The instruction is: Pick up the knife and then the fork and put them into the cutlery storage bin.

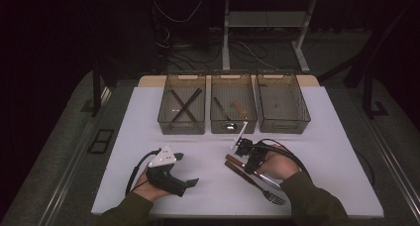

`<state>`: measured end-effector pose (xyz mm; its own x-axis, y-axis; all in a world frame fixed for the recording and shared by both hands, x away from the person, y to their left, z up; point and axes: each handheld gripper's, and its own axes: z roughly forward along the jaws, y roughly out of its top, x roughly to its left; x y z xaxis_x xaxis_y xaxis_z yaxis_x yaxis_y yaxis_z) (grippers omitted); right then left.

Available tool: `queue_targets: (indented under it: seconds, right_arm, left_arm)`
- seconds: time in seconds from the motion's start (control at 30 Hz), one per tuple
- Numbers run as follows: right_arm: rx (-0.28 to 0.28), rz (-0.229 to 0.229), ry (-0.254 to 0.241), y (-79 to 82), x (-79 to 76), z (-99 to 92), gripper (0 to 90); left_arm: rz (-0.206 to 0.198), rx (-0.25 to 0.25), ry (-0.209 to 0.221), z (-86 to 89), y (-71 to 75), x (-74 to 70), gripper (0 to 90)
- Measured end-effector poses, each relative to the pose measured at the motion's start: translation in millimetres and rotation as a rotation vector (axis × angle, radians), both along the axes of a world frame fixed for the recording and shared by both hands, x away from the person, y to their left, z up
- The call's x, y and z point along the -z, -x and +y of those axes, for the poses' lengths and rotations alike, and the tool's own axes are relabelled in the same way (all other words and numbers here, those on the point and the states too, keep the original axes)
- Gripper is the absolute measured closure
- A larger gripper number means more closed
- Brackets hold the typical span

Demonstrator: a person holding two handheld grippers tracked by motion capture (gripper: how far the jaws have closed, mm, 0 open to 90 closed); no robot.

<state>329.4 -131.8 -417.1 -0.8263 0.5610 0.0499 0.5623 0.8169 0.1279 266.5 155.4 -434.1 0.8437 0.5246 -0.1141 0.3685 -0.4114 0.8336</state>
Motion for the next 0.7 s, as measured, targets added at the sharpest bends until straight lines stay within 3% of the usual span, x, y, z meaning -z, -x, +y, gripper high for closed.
queue_targets:
  seconds: [0.17, 0.23, 0.27, 0.4, 0.57, 0.7]
  right_arm:
    - [0.024, -0.021, -0.033, -2.1, -0.1, -10.6, 77.7]
    - [0.022, -0.053, -0.041, -4.1, -1.2, -16.5, 77.8]
    - [0.031, -0.047, -0.069, -3.7, -3.0, -18.4, 77.8]
    - [0.046, -0.098, -0.121, -5.4, -8.4, -31.4, 77.8]
    - [0.089, -0.136, -0.228, -6.1, -14.7, -50.1, 77.8]
    - [0.110, -0.160, -0.277, -6.6, -20.2, -62.0, 77.8]
  left_arm:
    - [0.000, 0.001, 0.002, -0.2, 0.2, 0.0, 0.0]
    - [-0.002, 0.001, 0.000, 0.1, 0.0, -0.1, 0.0]
    - [-0.002, 0.000, 0.001, 0.1, 0.0, -0.2, 0.0]
    - [-0.004, 0.000, 0.002, 0.1, 0.0, -0.2, 0.0]
    - [-0.007, -0.002, 0.006, 0.7, -0.2, -0.3, 0.0]
    - [-0.009, 0.000, 0.010, 0.9, -0.1, -0.6, 0.0]
